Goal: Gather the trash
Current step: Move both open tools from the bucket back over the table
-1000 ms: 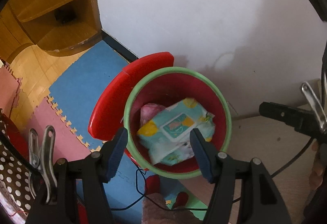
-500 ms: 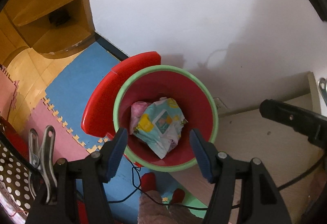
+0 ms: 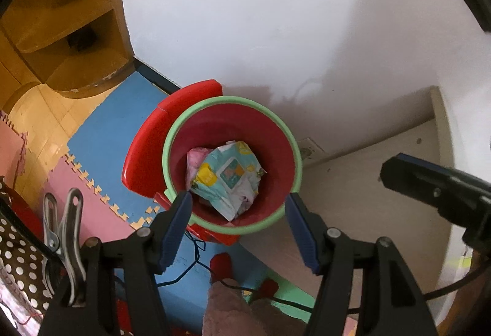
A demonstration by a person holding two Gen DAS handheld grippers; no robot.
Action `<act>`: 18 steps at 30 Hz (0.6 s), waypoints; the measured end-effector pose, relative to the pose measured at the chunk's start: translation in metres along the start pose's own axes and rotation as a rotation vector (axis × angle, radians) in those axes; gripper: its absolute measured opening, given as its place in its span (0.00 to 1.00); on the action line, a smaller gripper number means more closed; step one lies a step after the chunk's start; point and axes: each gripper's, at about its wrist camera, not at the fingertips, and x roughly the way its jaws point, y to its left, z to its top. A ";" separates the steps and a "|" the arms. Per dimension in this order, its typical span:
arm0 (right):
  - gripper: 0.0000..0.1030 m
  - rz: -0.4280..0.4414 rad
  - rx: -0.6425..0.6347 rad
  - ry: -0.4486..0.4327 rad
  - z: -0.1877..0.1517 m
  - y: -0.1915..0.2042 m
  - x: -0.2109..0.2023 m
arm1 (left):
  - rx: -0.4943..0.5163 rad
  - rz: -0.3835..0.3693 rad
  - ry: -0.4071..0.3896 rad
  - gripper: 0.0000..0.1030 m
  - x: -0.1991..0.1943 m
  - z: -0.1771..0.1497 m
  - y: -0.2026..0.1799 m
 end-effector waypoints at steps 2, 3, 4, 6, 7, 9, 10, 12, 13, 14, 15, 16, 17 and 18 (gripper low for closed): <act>0.31 0.004 -0.001 -0.012 -0.005 0.001 -0.007 | 0.005 -0.001 -0.006 0.64 -0.010 -0.005 -0.003; 0.31 0.008 0.001 -0.018 -0.008 0.002 -0.010 | 0.008 -0.001 -0.008 0.64 -0.014 -0.007 -0.004; 0.31 0.014 0.004 -0.024 -0.011 0.004 -0.015 | 0.010 0.001 -0.012 0.64 -0.019 -0.009 -0.006; 0.31 0.022 0.004 -0.032 -0.016 0.005 -0.022 | 0.010 0.004 -0.022 0.64 -0.028 -0.014 -0.009; 0.31 0.027 0.003 -0.039 -0.019 0.007 -0.027 | 0.010 0.005 -0.026 0.64 -0.032 -0.016 -0.011; 0.31 0.031 0.000 -0.052 -0.023 0.011 -0.035 | 0.009 0.009 -0.031 0.64 -0.040 -0.020 -0.013; 0.31 0.033 0.001 -0.061 -0.025 0.012 -0.040 | 0.006 0.014 -0.034 0.64 -0.044 -0.021 -0.014; 0.31 0.044 0.003 -0.079 -0.030 0.014 -0.049 | -0.005 0.017 -0.041 0.64 -0.054 -0.025 -0.015; 0.31 0.049 0.003 -0.084 -0.033 0.015 -0.052 | -0.009 0.018 -0.045 0.64 -0.059 -0.028 -0.016; 0.31 0.055 0.001 -0.089 -0.036 0.016 -0.056 | -0.012 0.019 -0.049 0.64 -0.064 -0.030 -0.017; 0.31 0.061 -0.001 -0.095 -0.039 0.017 -0.061 | -0.013 0.025 -0.056 0.64 -0.069 -0.032 -0.018; 0.31 0.068 -0.006 -0.102 -0.043 0.018 -0.066 | -0.013 0.036 -0.065 0.64 -0.076 -0.035 -0.020; 0.31 0.075 -0.010 -0.111 -0.047 0.019 -0.072 | -0.011 0.050 -0.074 0.64 -0.083 -0.037 -0.022; 0.31 0.079 -0.013 -0.117 -0.049 0.021 -0.075 | -0.009 0.061 -0.081 0.64 -0.090 -0.040 -0.024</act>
